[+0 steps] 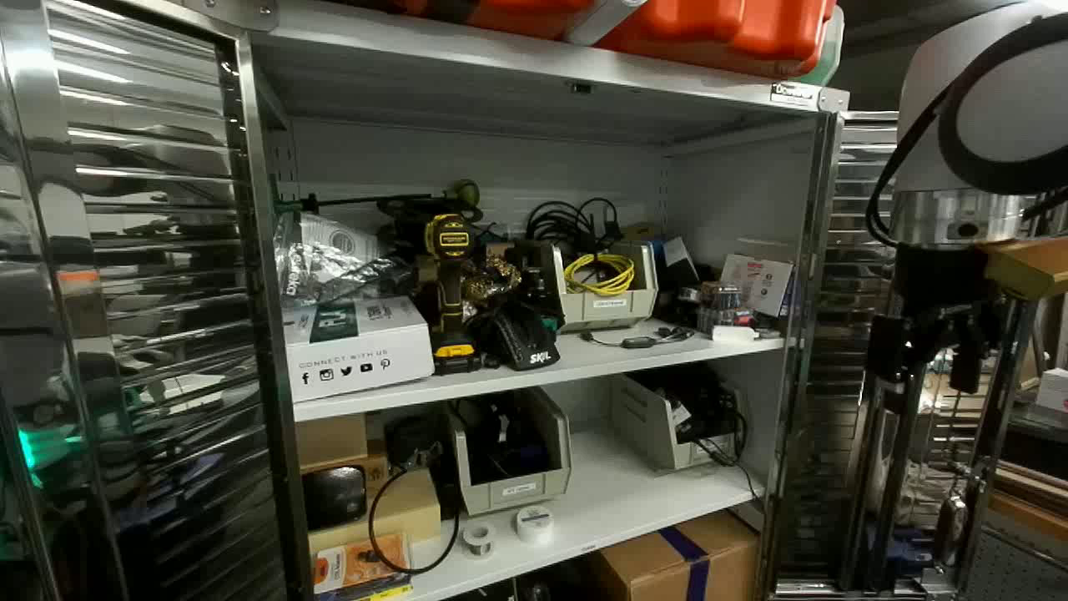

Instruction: Put the cable inside the compartment.

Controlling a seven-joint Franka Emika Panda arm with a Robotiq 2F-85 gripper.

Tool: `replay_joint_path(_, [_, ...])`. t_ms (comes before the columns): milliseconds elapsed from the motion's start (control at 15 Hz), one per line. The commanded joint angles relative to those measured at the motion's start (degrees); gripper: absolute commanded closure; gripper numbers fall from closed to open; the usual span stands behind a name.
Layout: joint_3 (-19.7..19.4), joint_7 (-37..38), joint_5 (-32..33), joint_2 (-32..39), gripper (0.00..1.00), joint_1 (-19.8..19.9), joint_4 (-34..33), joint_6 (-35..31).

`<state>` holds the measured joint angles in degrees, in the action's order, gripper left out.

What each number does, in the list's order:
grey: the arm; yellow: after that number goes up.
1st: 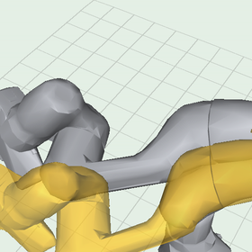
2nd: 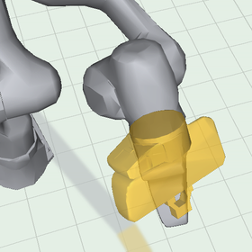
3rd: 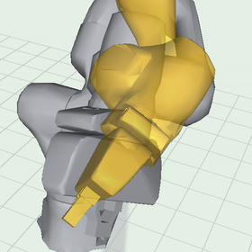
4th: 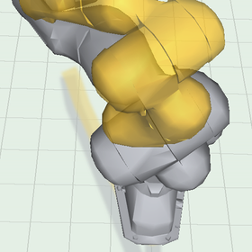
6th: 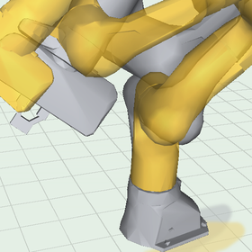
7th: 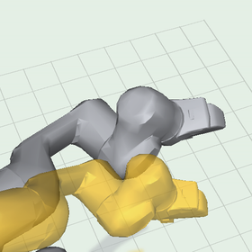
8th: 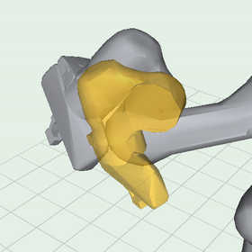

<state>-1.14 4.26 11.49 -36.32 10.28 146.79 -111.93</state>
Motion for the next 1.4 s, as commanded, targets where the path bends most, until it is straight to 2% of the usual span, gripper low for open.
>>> replay_joint_path(0, [-0.67,0.39,0.41,-0.01,0.0,-0.81,-0.38,0.19])
replay_joint_path(600, [-0.67,0.38,0.42,-0.26,0.0,-0.81,-1.03,0.19])
replay_joint_path(733, [-0.46,1.14,0.09,1.71,0.0,-0.97,-1.55,-1.0])
replay_joint_path(1067, [1.48,7.31,-0.5,12.56,0.0,-1.59,-4.99,-7.72])
replay_joint_path(1333, [3.31,17.81,-0.9,21.68,0.0,-1.6,-9.58,-15.13])
